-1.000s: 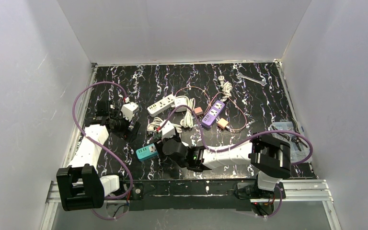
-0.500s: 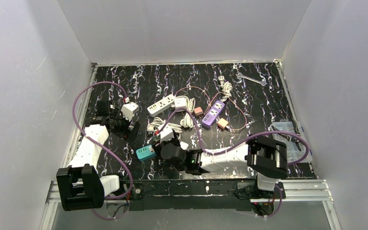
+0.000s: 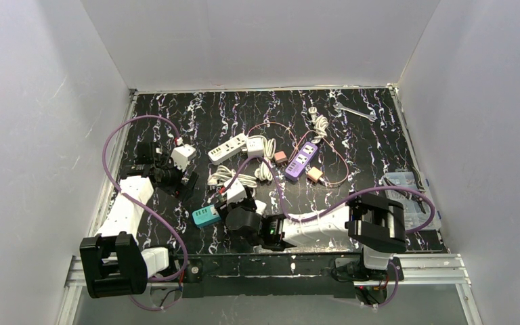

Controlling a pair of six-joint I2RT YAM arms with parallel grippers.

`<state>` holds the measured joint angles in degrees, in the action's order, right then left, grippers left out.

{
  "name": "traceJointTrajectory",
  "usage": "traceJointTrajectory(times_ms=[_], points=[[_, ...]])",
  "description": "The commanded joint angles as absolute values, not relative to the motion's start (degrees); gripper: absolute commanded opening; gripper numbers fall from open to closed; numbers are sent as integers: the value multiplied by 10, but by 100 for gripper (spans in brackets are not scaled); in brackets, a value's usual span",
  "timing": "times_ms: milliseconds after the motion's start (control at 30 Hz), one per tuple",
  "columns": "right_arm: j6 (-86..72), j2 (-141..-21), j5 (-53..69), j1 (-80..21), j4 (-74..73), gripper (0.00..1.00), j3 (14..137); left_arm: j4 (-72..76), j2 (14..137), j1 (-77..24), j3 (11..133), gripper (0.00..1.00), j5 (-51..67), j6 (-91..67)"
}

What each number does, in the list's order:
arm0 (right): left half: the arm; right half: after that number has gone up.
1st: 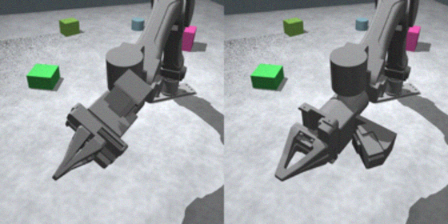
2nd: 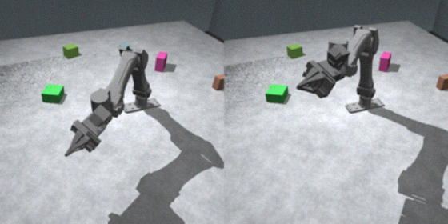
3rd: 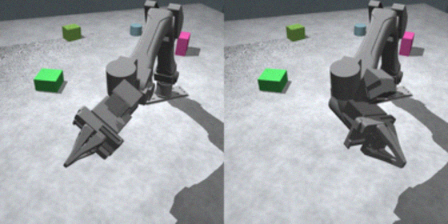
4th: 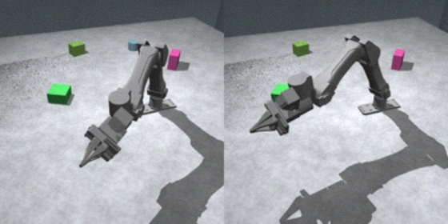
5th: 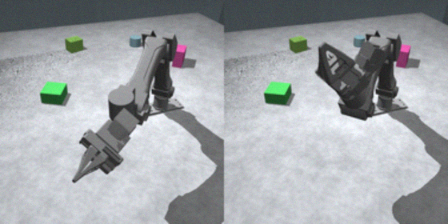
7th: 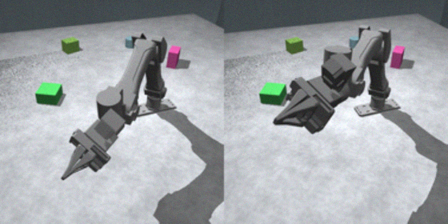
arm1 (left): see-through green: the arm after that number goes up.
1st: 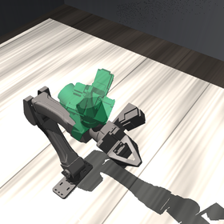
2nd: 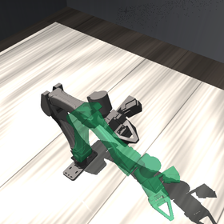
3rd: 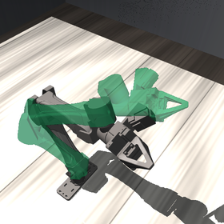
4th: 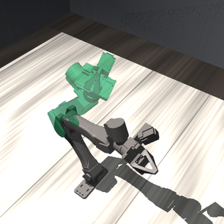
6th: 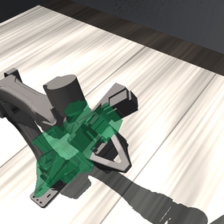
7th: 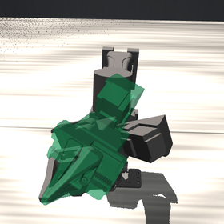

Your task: Insert the plug

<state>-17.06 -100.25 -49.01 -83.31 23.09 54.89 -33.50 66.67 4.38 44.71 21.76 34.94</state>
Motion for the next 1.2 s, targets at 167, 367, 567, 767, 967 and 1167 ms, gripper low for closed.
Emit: traceJointTrajectory(times_ms=[167, 367, 567, 767, 967, 1167], points=[[-189, -1009, -509, -846, 207, 1, 554, -348, 654, 46, 442, 98, 217, 353], [-206, -1031, -514, -848, 191, 1, 557, -348, 654, 46, 443, 98, 219, 353], [-214, -1063, -522, -852, 168, 1, 556, -350, 655, 46, 450, 98, 220, 353], [-245, -1053, -531, -853, 129, 1, 551, -352, 656, 46, 454, 98, 227, 352], [-268, -1046, -519, -853, 106, 1, 543, -352, 659, 46, 455, 98, 228, 349], [-269, -1080, -499, -853, 72, 1, 571, -356, 654, 46, 456, 98, 228, 349]])
